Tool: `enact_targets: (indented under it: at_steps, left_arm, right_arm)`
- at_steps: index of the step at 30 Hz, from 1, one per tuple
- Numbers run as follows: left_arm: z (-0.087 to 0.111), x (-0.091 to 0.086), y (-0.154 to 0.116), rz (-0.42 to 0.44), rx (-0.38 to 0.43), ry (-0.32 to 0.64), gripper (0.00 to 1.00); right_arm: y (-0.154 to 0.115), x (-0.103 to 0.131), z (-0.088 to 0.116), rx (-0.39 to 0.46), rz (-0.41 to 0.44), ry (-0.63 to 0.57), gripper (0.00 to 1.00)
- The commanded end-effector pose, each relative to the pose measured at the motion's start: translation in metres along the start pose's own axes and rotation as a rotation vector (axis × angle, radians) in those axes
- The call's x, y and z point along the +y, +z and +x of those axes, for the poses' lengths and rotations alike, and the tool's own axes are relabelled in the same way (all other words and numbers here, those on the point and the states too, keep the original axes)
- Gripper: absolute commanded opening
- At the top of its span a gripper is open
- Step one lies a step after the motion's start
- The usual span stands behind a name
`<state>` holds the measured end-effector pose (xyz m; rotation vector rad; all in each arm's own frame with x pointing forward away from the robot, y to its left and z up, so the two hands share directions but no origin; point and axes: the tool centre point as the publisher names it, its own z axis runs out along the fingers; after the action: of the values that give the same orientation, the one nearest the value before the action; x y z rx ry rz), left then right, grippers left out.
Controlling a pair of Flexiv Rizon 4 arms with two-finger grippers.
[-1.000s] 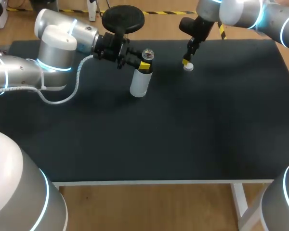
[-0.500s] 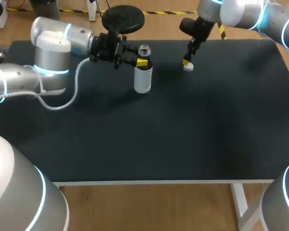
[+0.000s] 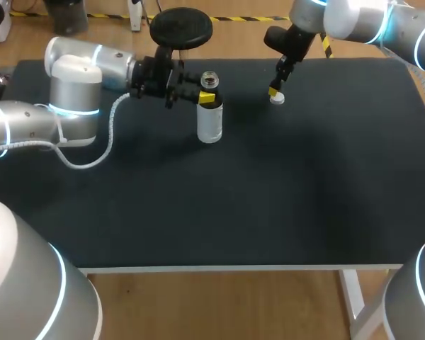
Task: Unscrew the bottle cap
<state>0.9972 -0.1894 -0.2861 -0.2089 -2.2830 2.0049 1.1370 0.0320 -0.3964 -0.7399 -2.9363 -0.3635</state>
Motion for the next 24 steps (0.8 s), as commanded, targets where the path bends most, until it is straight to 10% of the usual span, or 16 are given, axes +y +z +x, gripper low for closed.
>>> enact_targets:
  at_steps: [1,10,17,18,19,24]
  left_arm:
    - [-0.0034,0.0005,0.0008,0.0,0.016,0.001,0.0]
    - [-0.0044,0.0027,0.0018,0.0,0.024,-0.007,0.0]
    - [-0.0048,0.0036,0.0029,-0.002,0.033,-0.012,0.6]
    - [-0.0049,0.0036,0.0029,-0.002,0.033,-0.012,0.93]
    - [-0.0051,0.0038,0.0029,-0.003,0.033,-0.013,1.0]
    - [-0.0055,0.0039,0.0029,-0.001,0.036,-0.017,1.0]
  right_arm:
    - [-0.0013,-0.0004,0.0007,-0.001,0.001,0.0,1.0]
    - [-0.0013,-0.0004,0.0007,-0.001,0.001,0.0,1.0]
    - [-0.0013,-0.0004,0.0007,-0.001,0.001,0.0,1.0]
    - [-0.0013,-0.0004,0.0007,-0.001,0.001,0.0,1.0]
    - [-0.0013,-0.0004,0.0007,-0.001,0.001,0.0,1.0]
    - [-0.0013,-0.0004,0.0007,-0.001,0.001,0.0,1.0]
